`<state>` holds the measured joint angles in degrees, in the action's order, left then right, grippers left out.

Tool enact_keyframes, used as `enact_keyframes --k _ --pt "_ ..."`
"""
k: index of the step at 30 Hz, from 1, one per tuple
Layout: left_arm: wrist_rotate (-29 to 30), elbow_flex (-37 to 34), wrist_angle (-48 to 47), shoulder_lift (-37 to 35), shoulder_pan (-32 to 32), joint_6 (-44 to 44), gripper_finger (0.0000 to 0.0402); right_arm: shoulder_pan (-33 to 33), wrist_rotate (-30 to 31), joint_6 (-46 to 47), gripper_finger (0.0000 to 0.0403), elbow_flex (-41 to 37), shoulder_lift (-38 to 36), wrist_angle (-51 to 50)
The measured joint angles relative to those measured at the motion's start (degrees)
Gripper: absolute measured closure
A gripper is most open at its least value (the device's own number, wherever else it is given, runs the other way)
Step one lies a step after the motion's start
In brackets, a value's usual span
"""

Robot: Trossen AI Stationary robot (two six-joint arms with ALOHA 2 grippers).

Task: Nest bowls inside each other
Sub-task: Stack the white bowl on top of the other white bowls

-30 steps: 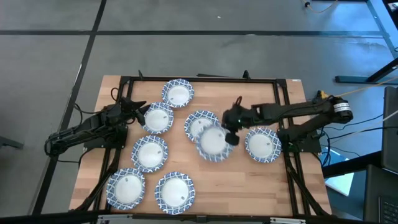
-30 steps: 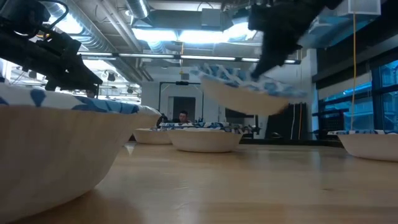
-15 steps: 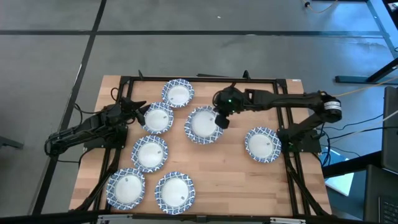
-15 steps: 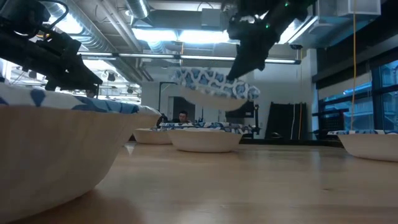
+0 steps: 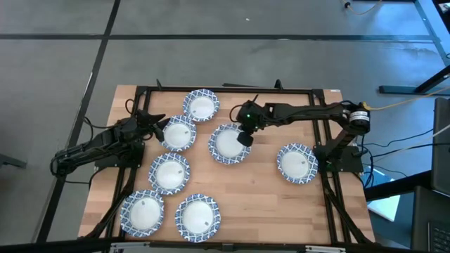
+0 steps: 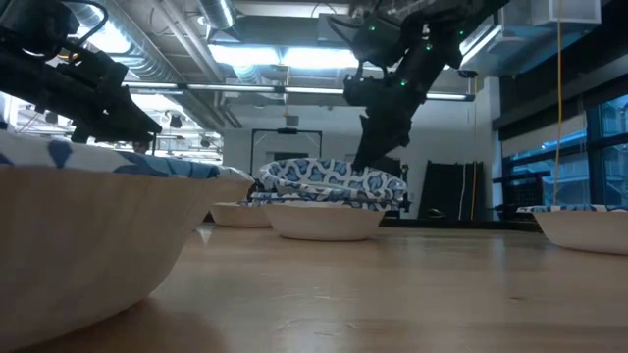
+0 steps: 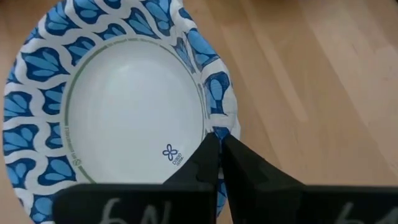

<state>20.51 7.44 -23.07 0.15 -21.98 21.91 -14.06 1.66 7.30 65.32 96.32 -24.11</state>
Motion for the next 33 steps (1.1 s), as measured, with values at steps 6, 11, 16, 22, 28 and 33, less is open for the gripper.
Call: enact_keyframes --k 6,11,16,22,28,33 --pt "0.02 0.02 0.01 0.01 0.0 -0.01 0.024 0.0 0.09 -0.26 0.0382 0.0 -0.29 0.76" --pt "0.02 0.0 0.02 0.02 0.0 -0.02 0.024 0.0 0.19 -0.38 0.0357 0.0 -0.31 0.89" --pt "0.02 0.0 0.0 0.0 -0.01 -0.03 0.024 0.0 -0.11 -1.78 0.0313 0.0 -0.31 0.87" --pt "0.02 0.0 0.0 0.0 0.0 -0.04 0.024 0.0 -0.16 -2.0 0.0251 0.07 -0.31 0.44" --pt "0.0 0.0 0.0 0.0 0.0 -0.04 0.024 0.68 -3.37 -4.88 0.0226 2.69 -0.92 -12.42" --pt "-0.05 0.01 0.0 0.0 -0.01 -0.17 0.024 1.48 -3.81 -4.91 0.0224 0.45 -5.59 -18.11"
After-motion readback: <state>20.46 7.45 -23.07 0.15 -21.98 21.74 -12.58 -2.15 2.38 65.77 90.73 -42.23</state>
